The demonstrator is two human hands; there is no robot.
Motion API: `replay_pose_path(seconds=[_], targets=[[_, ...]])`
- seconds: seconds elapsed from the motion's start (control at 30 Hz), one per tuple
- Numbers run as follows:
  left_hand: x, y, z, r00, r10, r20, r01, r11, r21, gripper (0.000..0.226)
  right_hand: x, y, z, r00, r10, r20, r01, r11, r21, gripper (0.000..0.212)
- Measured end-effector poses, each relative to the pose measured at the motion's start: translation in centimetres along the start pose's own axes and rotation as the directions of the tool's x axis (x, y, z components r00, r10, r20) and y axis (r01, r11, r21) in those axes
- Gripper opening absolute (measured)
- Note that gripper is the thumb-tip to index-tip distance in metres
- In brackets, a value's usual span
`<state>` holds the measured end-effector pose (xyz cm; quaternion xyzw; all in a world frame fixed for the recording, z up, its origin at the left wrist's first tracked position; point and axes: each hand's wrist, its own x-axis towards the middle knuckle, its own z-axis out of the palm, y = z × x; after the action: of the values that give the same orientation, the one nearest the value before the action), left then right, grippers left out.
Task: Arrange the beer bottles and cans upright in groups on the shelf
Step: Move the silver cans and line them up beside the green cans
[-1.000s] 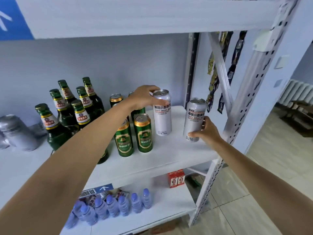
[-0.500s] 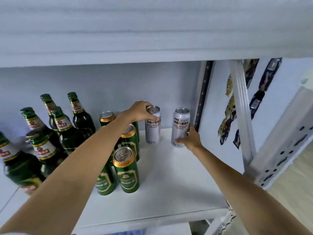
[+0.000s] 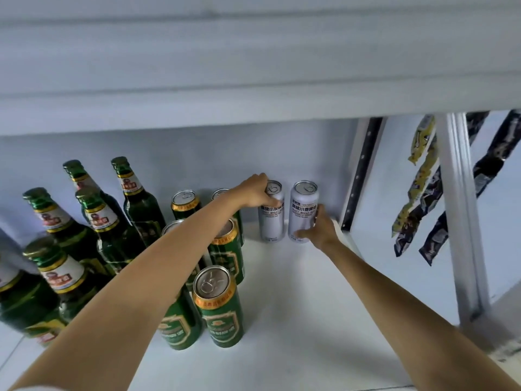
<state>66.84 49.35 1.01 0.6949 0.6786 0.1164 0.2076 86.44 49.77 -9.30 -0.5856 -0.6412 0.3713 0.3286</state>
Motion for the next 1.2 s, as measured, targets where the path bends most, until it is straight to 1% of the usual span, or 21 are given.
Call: replay_pose_path(seconds=[0.07,0.23,0.33,0.4,0.43,0.47,0.5,0.53,0.57,0.6,0.67,0.73,0.8,0.87,0.93,1.03,1.1,1.2], targets=[[-0.3,0.5,-0.2,1.000,-0.021,0.022,0.021,1.000,0.017,0.068,0.1,-0.1,0.0,1.000,0.009,0.013,-0.009,1.000,-0.005,0.076],[-0.4,1.2,-0.2,0.997,-0.066,0.044,0.064,0.996,0.059,0.070,0.2,-0.1,-0.2,0.998,0.028,0.049,-0.026,0.999,-0.028,0.077],[-0.9,1.4,-0.3,0.995,-0.085,0.051,0.082,0.994,0.066,0.072,-0.2,-0.3,-0.7,0.993,0.072,0.097,-0.071,0.997,-0.019,0.092],[-1.5,1.6,-0.5,0.997,-0.074,0.025,0.072,0.996,0.061,0.079,-0.6,-0.4,-1.2,0.992,0.071,0.103,-0.071,0.997,-0.005,0.103],[-2.0,1.8,-0.6,0.998,-0.060,0.002,0.059,0.997,0.051,0.083,-1.0,-0.4,-1.6,0.992,0.073,0.104,-0.070,0.997,-0.038,0.104],[-2.7,2.1,-0.9,0.999,-0.044,-0.022,0.045,0.998,0.043,0.085,-1.4,-0.5,-2.1,0.992,0.077,0.100,-0.065,0.990,-0.123,0.102],[-3.5,2.4,-1.1,0.999,-0.016,-0.043,0.018,0.999,0.044,0.083,-1.9,-0.5,-2.6,0.993,0.072,0.091,-0.045,0.961,-0.273,0.095],[-4.4,2.7,-1.4,0.999,0.007,-0.046,-0.004,0.998,0.069,0.076,-2.5,-0.5,-3.1,0.996,0.050,0.075,-0.011,0.894,-0.448,0.085],[-5.3,2.9,-1.7,0.999,0.033,-0.042,-0.028,0.993,0.111,0.067,-3.0,-0.7,-3.6,0.998,0.014,0.059,0.024,0.806,-0.592,0.075],[-6.4,3.1,-1.9,0.998,0.046,-0.033,-0.040,0.987,0.158,0.058,-3.5,-0.9,-4.1,0.998,-0.019,0.053,0.050,0.728,-0.683,0.067],[-8.6,3.3,-2.2,0.997,0.071,-0.011,-0.066,0.967,0.244,0.049,-4.6,-1.4,-4.6,0.996,-0.044,0.082,0.092,0.638,-0.765,0.060],[-10.8,3.3,-2.2,0.992,0.122,-0.015,-0.112,0.943,0.314,0.043,-5.6,-1.9,-4.9,0.989,-0.041,0.145,0.140,0.603,-0.786,0.058],[-13.2,3.2,-2.1,0.986,0.163,-0.045,-0.138,0.928,0.347,0.038,-7.2,-2.6,-5.0,0.977,-0.054,0.204,0.196,0.589,-0.784,0.056],[-15.7,3.2,-2.1,0.982,0.183,-0.051,-0.151,0.915,0.374,0.038,-9.2,-3.4,-4.9,0.970,-0.088,0.228,0.236,0.581,-0.779,0.057],[-17.8,3.2,-2.3,0.980,0.193,-0.055,-0.153,0.897,0.415,0.041,-11.3,-4.7,-4.9,0.967,-0.111,0.229,0.250,0.584,-0.772,0.056],[-21.1,2.5,-2.9,0.971,0.223,-0.085,-0.166,0.886,0.433,0.045,-15.1,-7.1,-4.8,0.969,-0.139,0.202,0.245,0.584,-0.774,0.052],[-23.5,1.9,-3.2,0.959,0.262,-0.111,-0.189,0.880,0.436,0.044,-17.6,-8.8,-4.8,0.969,-0.157,0.189,0.246,0.590,-0.769,0.050],[-27.8,0.3,-3.4,0.930,0.342,-0.132,-0.255,0.863,0.437,0.038,-22.2,-11.5,-4.0,0.974,-0.137,0.183,0.228,0.626,-0.746,0.051]])
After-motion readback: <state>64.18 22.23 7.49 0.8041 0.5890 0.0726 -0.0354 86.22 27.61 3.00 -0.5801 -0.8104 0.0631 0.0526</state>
